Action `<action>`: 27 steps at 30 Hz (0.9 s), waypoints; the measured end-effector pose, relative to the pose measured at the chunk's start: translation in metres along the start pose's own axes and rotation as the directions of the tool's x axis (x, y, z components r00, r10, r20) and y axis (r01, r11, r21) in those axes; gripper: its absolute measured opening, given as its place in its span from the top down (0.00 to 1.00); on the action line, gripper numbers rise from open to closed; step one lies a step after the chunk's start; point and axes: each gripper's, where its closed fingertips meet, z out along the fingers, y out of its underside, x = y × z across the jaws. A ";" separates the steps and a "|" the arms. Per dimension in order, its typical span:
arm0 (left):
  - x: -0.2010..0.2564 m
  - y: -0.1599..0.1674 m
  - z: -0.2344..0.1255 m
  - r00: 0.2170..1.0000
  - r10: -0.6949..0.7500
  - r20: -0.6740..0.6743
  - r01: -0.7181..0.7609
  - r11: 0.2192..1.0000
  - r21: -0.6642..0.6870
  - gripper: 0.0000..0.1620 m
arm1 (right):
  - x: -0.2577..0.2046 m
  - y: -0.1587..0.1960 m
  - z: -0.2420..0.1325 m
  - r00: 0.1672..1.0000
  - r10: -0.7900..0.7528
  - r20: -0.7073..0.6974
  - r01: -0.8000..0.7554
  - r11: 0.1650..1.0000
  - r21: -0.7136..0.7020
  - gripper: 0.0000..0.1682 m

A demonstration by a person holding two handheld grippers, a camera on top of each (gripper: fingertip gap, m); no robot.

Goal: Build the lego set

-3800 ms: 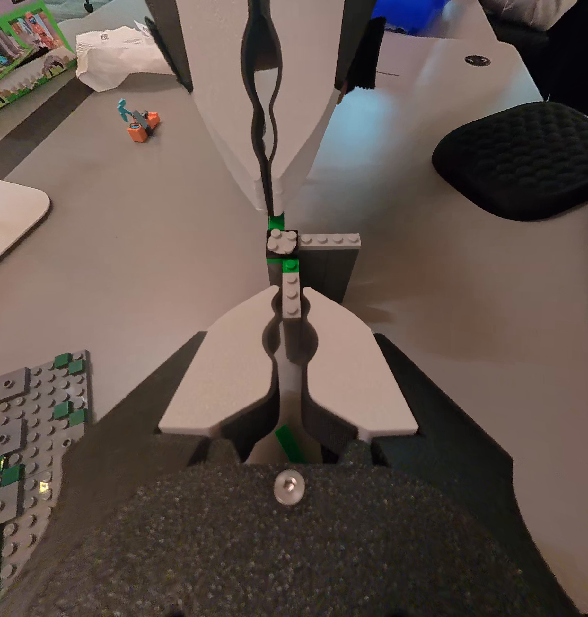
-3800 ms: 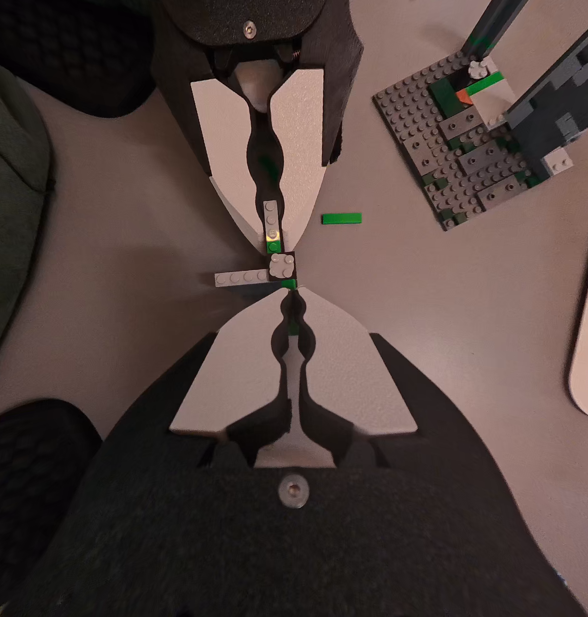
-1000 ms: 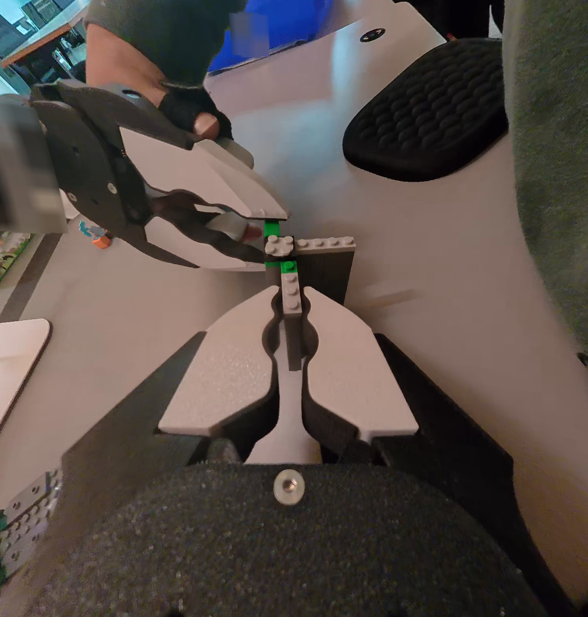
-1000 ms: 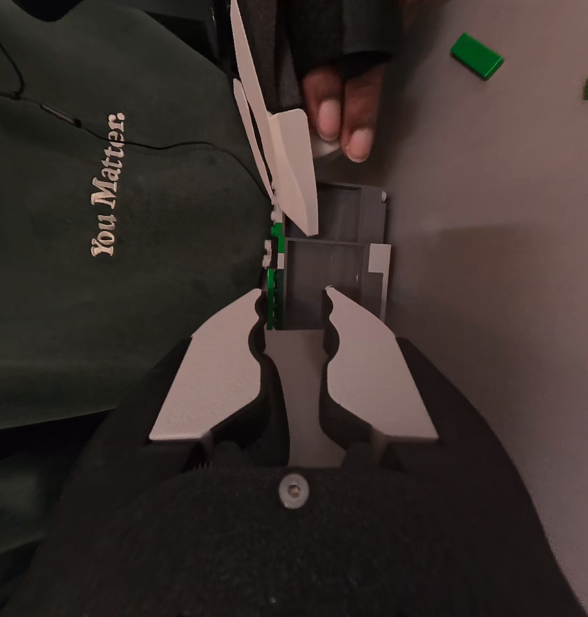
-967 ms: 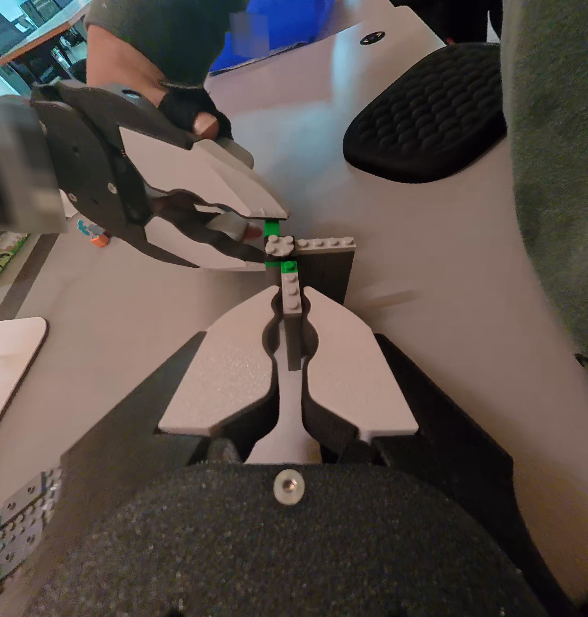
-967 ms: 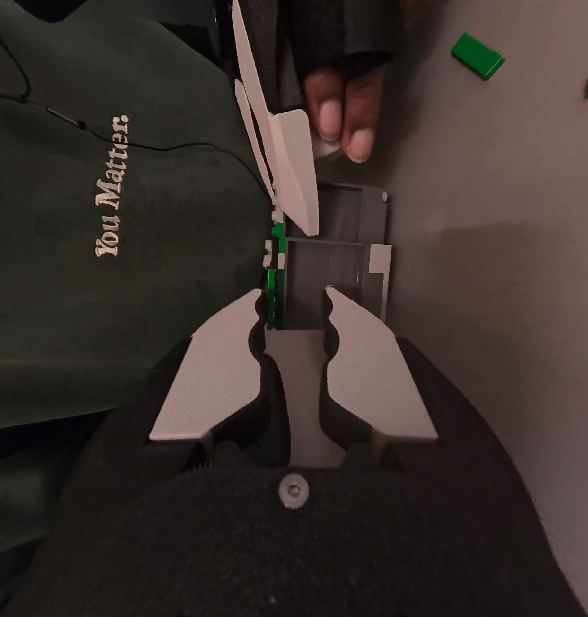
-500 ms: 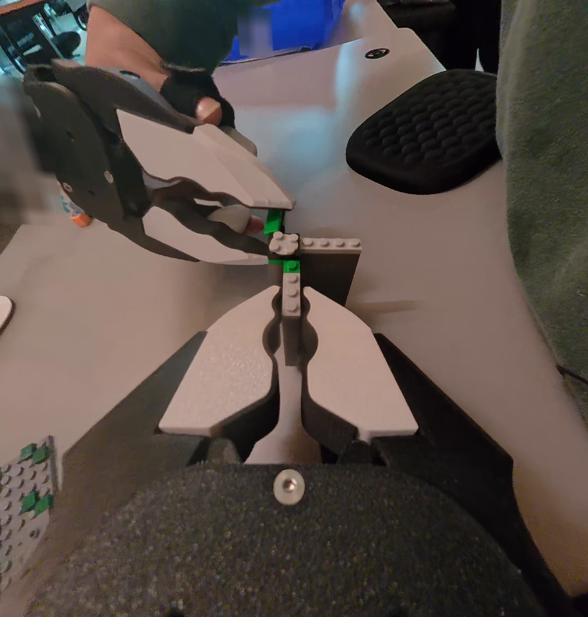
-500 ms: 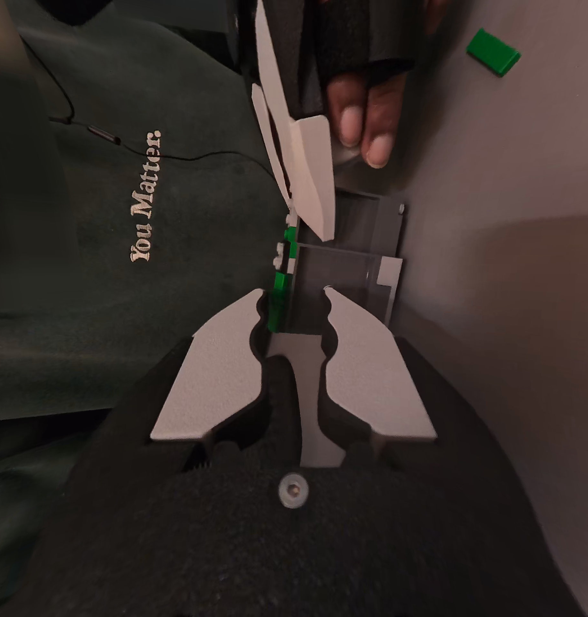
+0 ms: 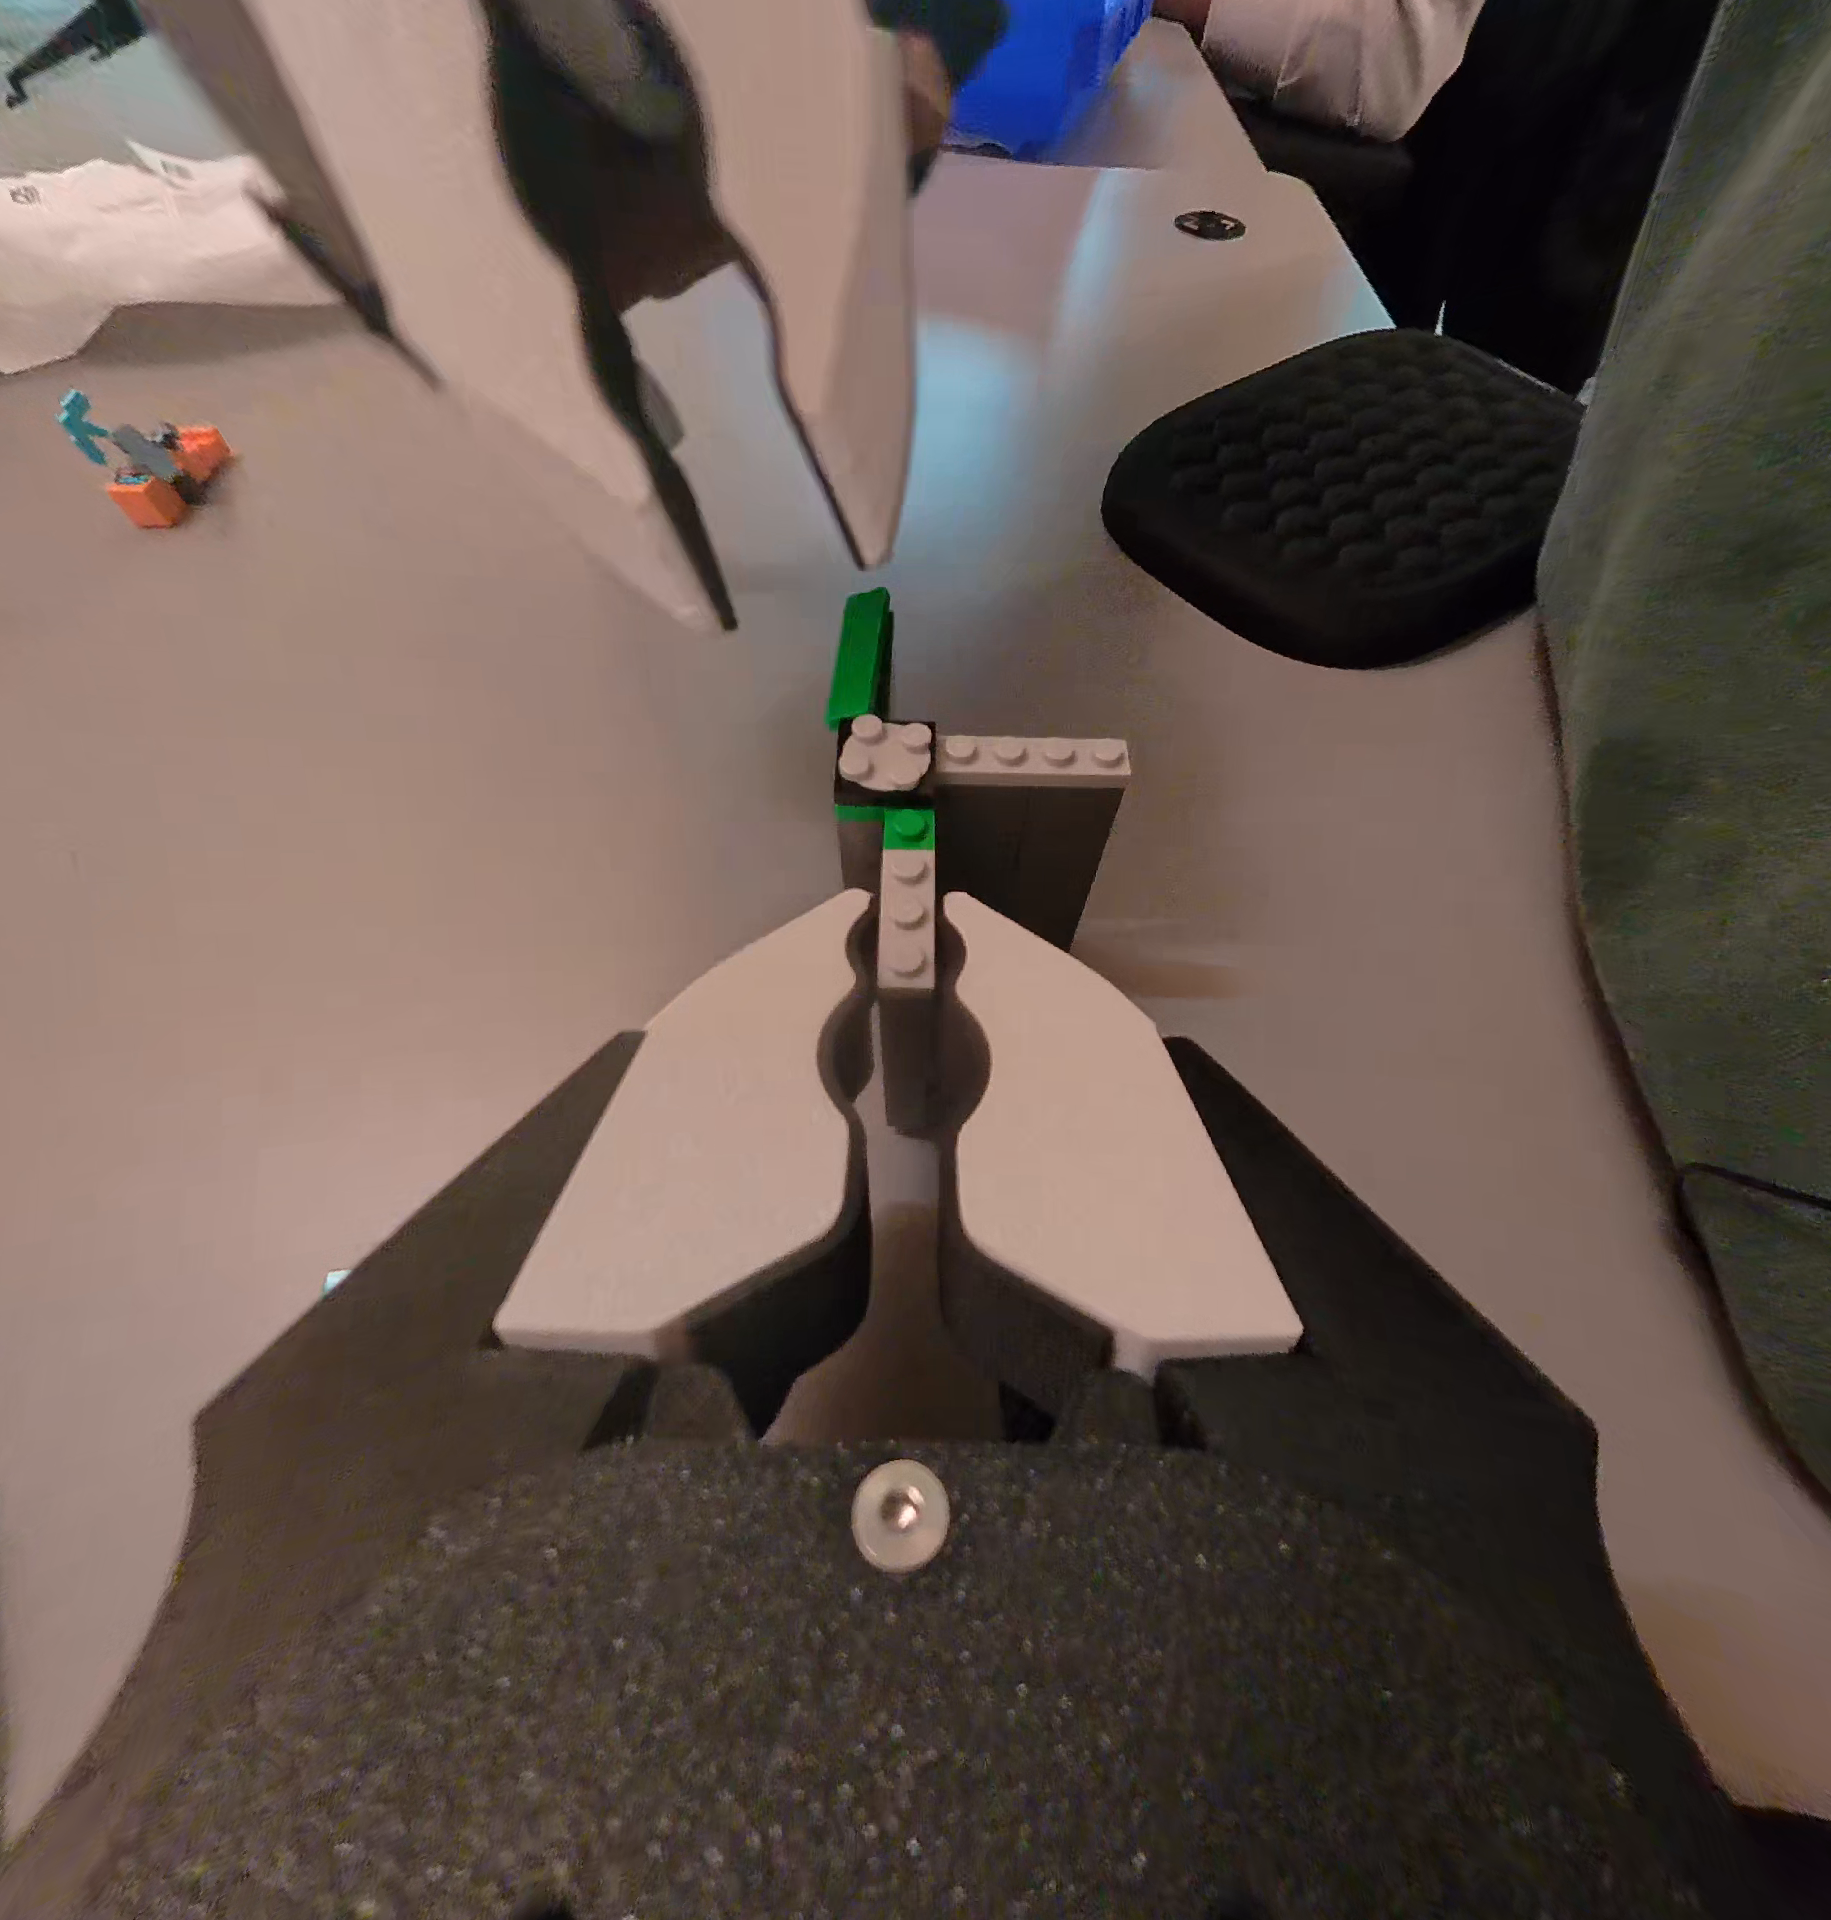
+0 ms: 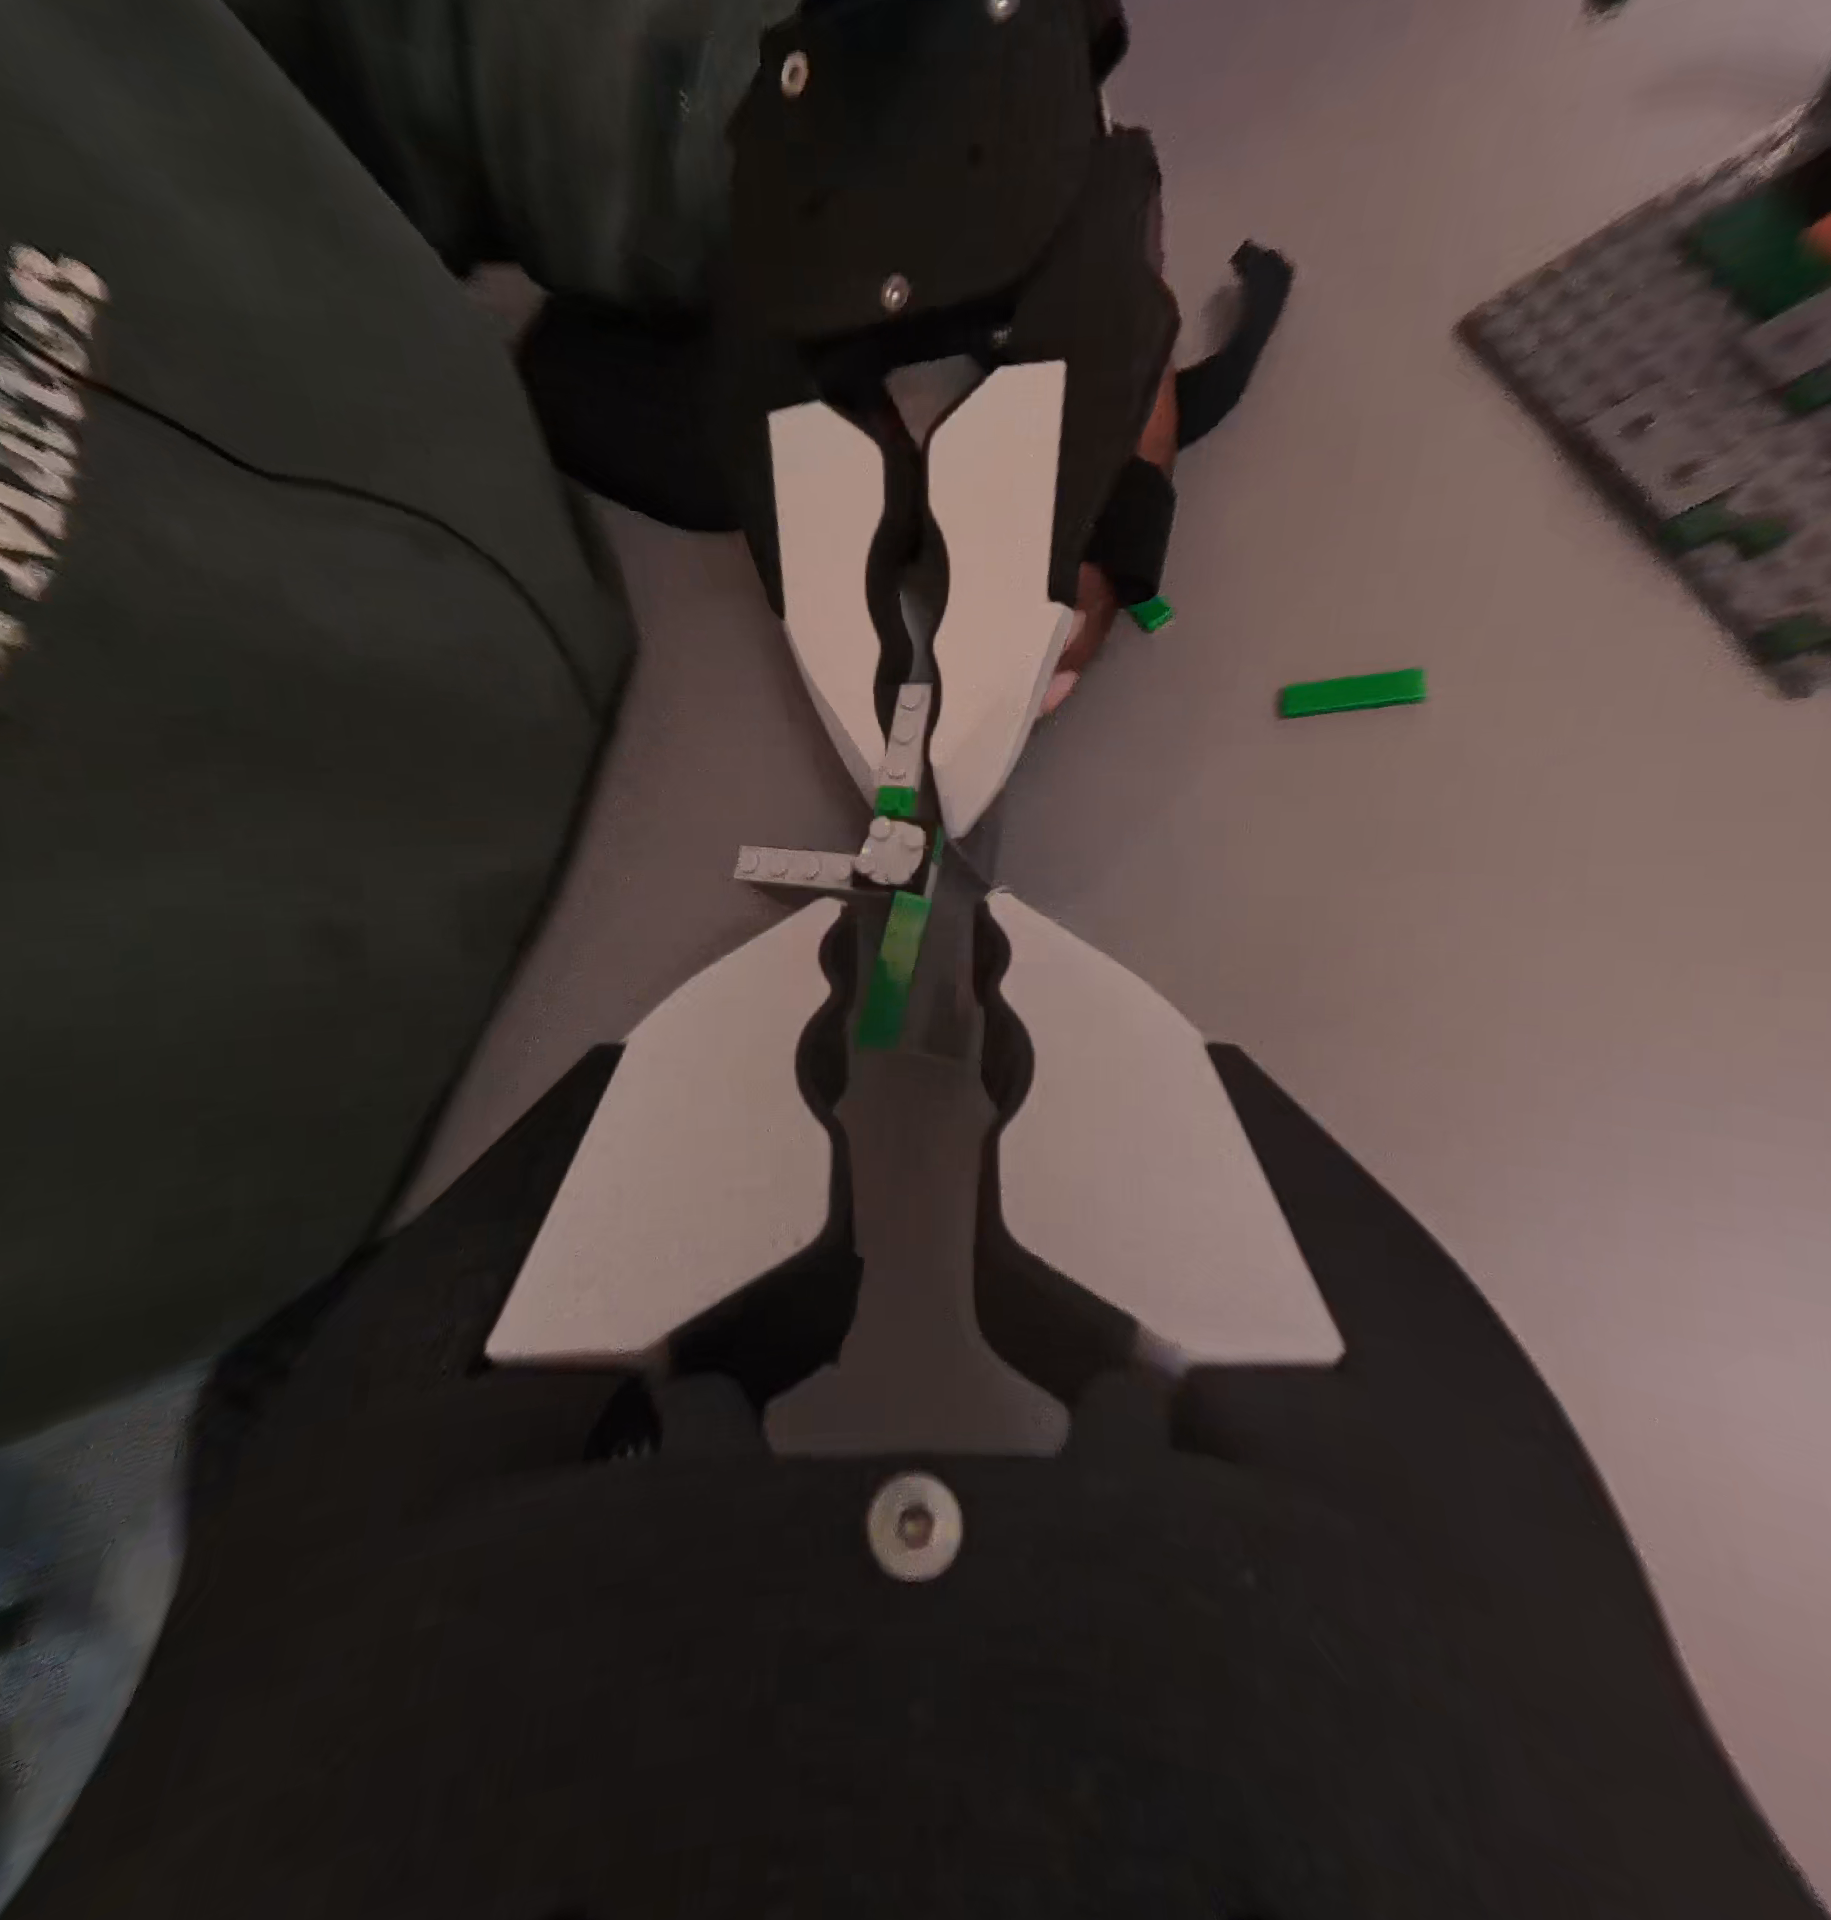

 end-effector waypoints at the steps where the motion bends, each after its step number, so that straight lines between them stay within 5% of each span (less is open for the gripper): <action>1: 0.000 0.000 0.000 1.000 -0.007 -0.002 0.007 1.000 -0.001 0.95 | -0.002 0.002 0.001 0.997 -0.038 -0.063 0.038 0.999 0.000 0.88; 6: 0.000 0.000 0.001 0.999 -0.034 -0.005 0.034 0.999 -0.004 0.95 | -0.001 0.014 0.010 0.962 -0.076 -0.263 0.073 0.997 -0.021 0.90; 17: 0.000 0.001 0.000 1.000 -0.010 0.018 0.011 1.000 -0.020 0.95 | -0.002 0.019 0.012 0.978 0.030 -0.208 -0.020 0.999 0.049 0.92; 21: 0.012 0.005 -0.008 0.997 0.003 -0.075 -0.004 1.000 -0.018 0.96 | 0.009 0.024 -0.006 0.966 0.022 -0.257 0.003 0.995 0.096 0.94; 27: 0.017 0.006 -0.010 0.992 -0.015 -0.122 0.013 1.000 -0.017 0.95 | 0.036 0.056 0.018 0.919 -0.091 -0.384 0.079 0.996 -0.048 0.94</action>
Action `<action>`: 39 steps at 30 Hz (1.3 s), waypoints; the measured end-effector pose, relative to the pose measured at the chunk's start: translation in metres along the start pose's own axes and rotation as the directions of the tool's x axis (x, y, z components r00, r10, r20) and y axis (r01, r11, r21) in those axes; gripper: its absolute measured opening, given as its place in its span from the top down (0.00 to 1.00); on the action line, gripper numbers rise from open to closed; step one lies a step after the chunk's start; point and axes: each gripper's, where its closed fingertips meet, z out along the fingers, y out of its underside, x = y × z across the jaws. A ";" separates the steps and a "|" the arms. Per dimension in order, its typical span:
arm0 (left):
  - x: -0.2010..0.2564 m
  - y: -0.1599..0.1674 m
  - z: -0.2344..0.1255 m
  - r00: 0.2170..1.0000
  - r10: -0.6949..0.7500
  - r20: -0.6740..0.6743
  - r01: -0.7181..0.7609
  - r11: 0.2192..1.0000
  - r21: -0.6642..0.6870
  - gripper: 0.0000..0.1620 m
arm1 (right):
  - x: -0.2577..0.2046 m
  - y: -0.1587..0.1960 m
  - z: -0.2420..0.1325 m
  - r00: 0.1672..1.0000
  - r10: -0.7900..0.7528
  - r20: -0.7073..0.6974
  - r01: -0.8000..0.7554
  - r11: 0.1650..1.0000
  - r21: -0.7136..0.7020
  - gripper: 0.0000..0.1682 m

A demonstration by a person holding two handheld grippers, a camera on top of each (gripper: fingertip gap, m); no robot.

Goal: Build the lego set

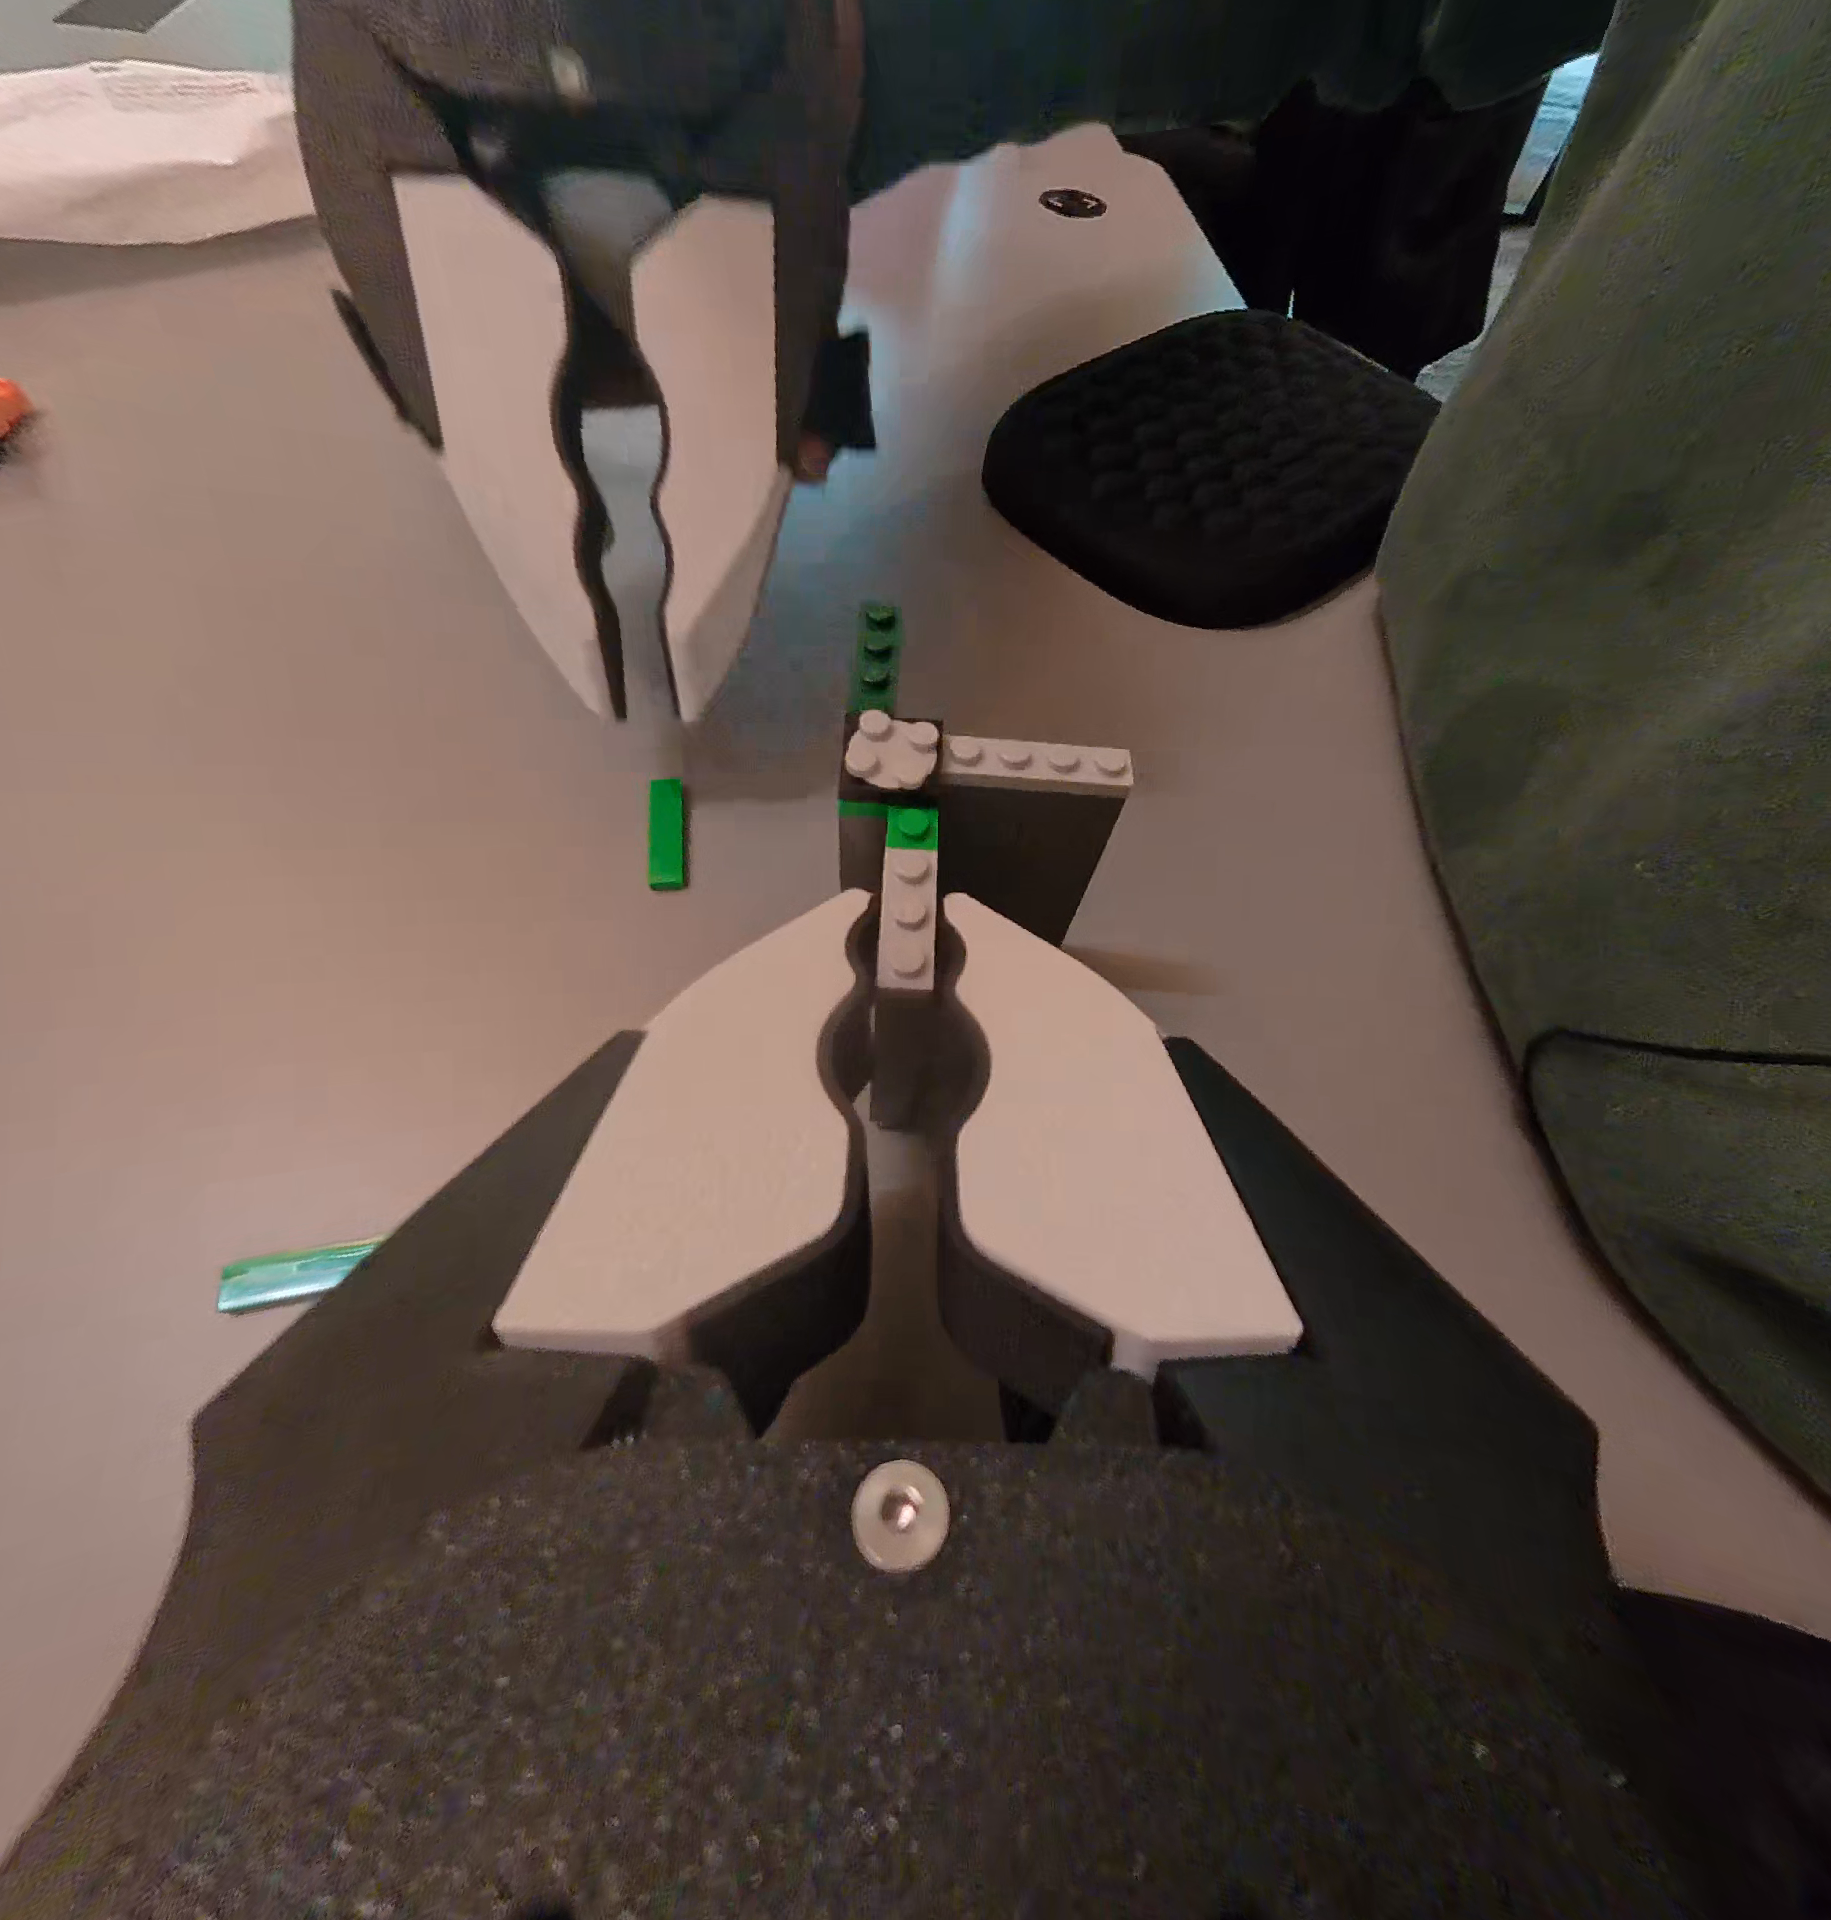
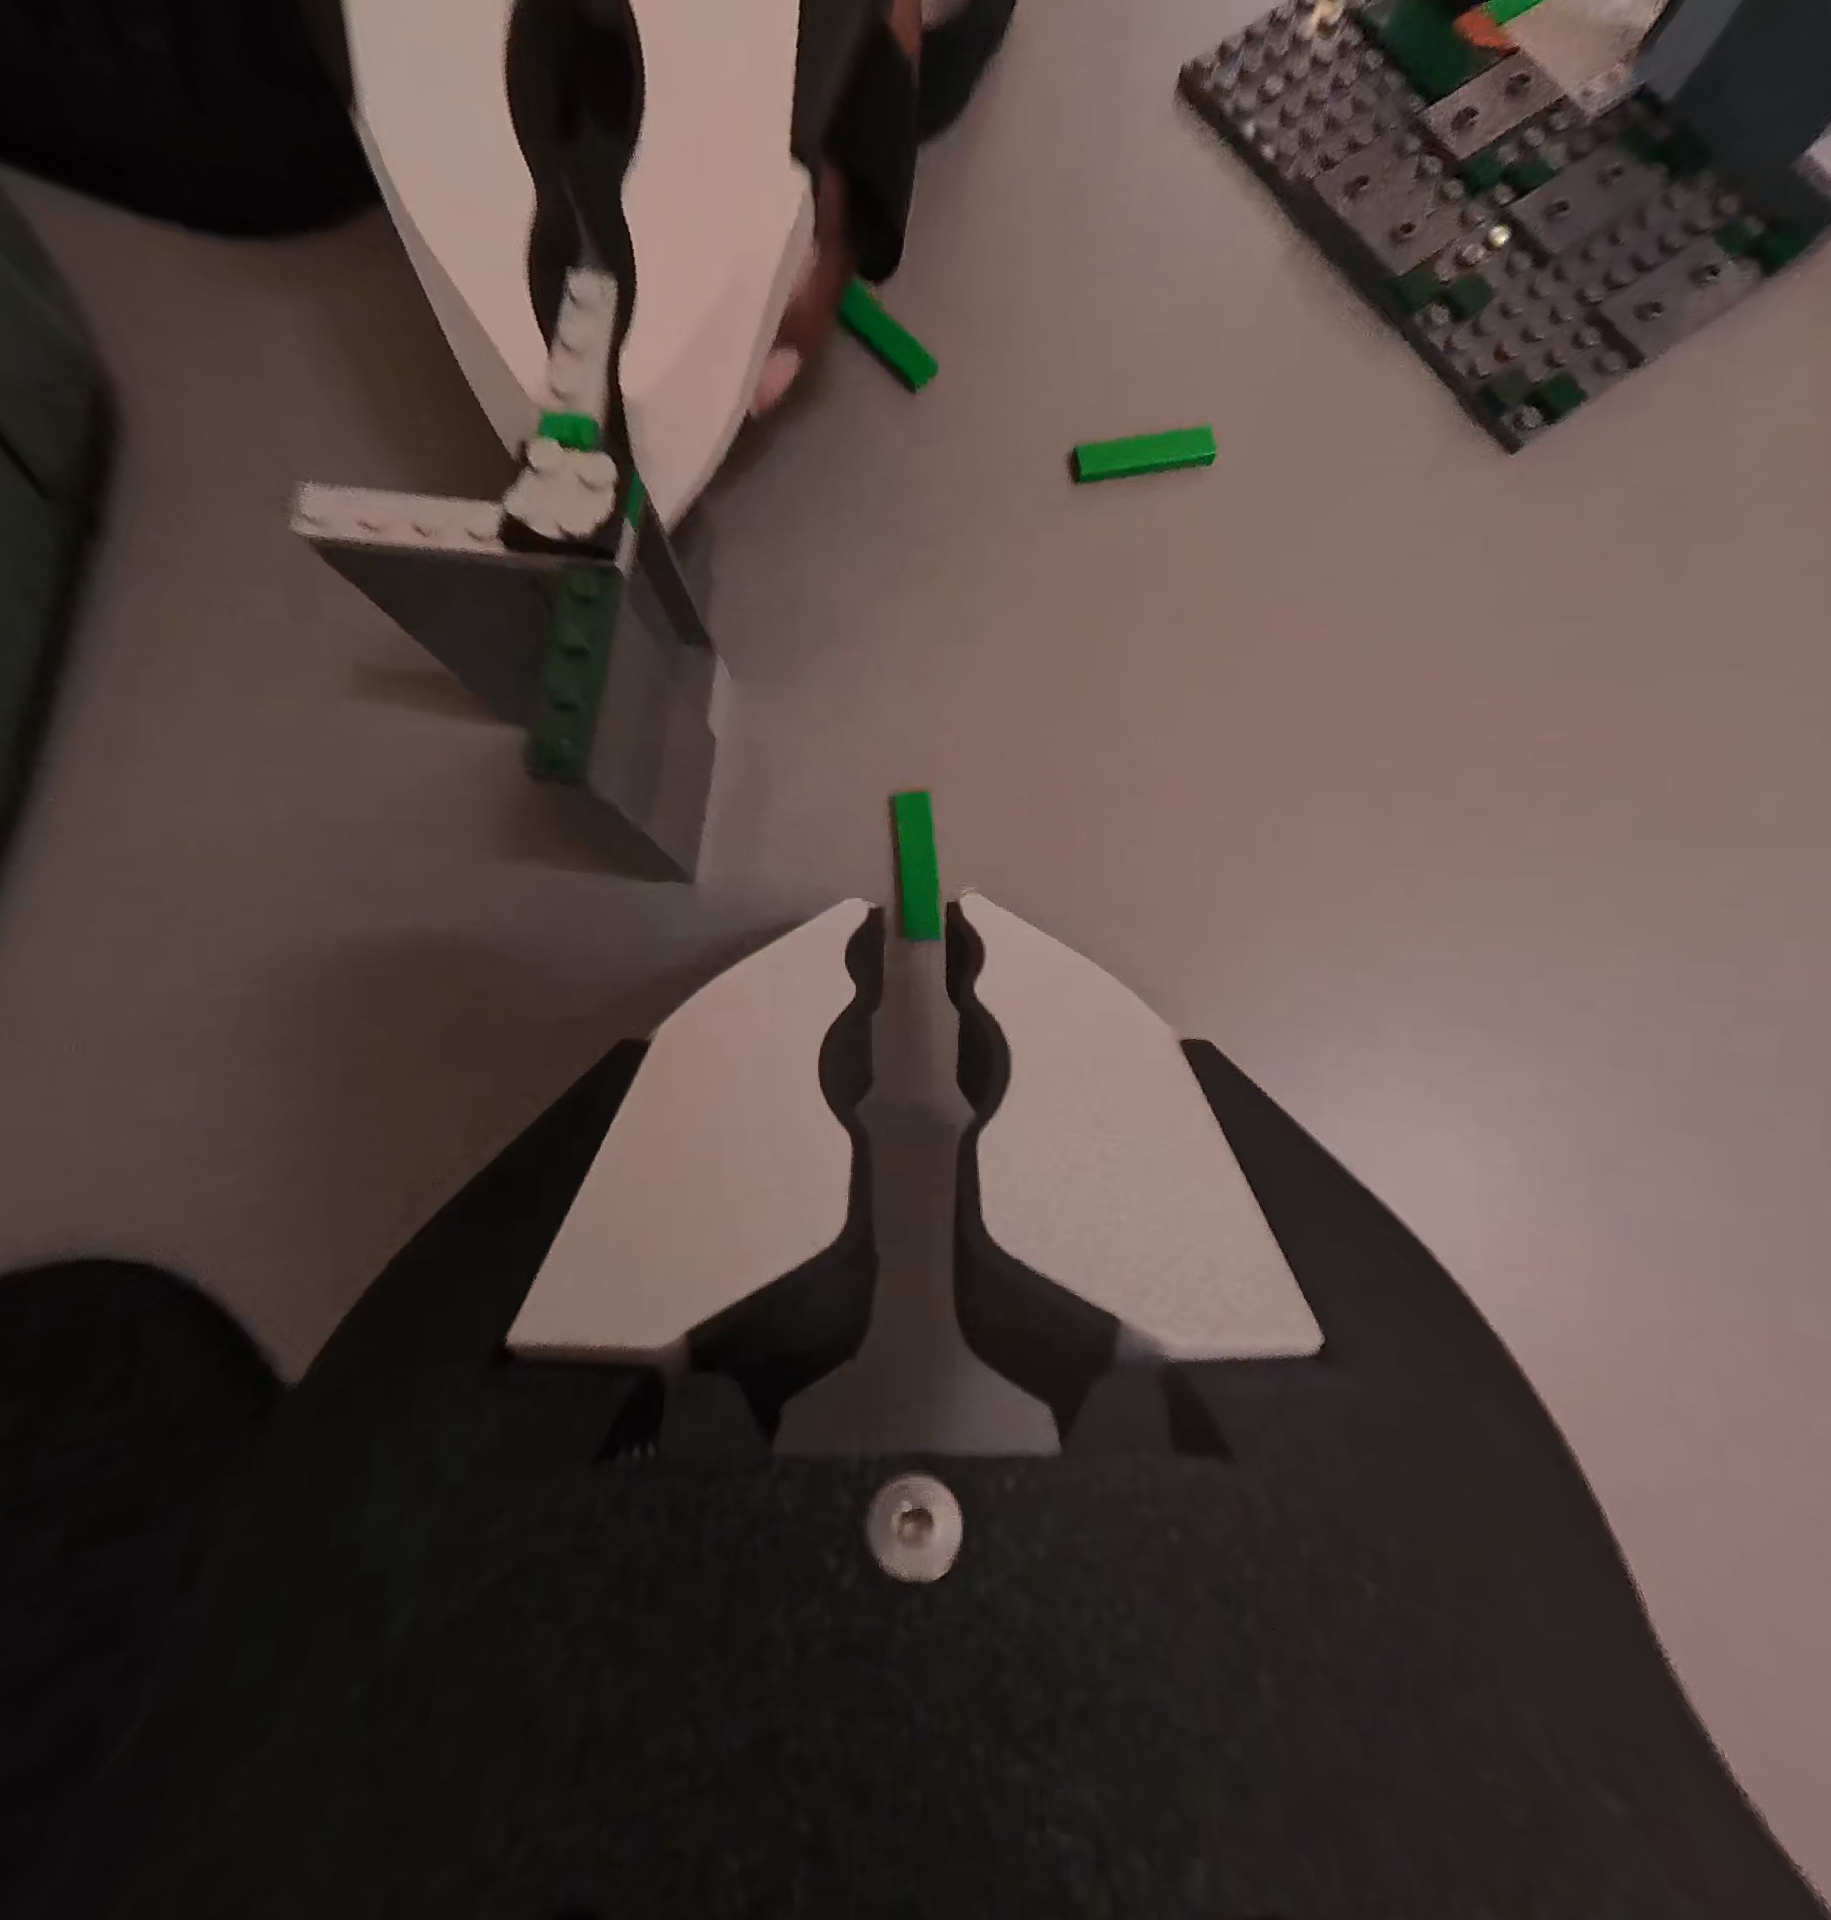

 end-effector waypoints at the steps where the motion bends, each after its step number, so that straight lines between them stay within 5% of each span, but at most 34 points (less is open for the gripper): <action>1: -0.001 0.000 0.001 1.000 -0.003 0.005 0.003 1.000 0.001 0.95 | 0.001 0.003 0.007 0.999 -0.033 -0.019 0.033 0.999 -0.021 0.93; 13: -0.009 -0.001 0.002 0.997 -0.026 0.067 0.026 1.000 0.004 0.95 | 0.000 0.003 0.027 0.993 -0.001 0.115 0.010 0.997 -0.083 0.96; 20: -0.019 -0.001 0.000 0.989 -0.044 0.139 0.043 0.999 0.008 0.95 | 0.001 -0.046 -0.023 0.985 0.109 0.130 -0.123 0.987 0.101 0.96; 26: -0.022 -0.001 0.001 0.986 -0.038 0.161 0.038 0.999 0.000 0.95 | -0.024 -0.052 -0.018 0.998 -0.003 0.063 0.005 0.999 -0.034 0.96; 39: -0.021 0.003 0.003 0.985 -0.024 0.169 0.028 0.999 -0.025 0.96 | -0.025 -0.043 -0.016 1.000 -0.007 0.029 0.010 0.994 -0.113 0.96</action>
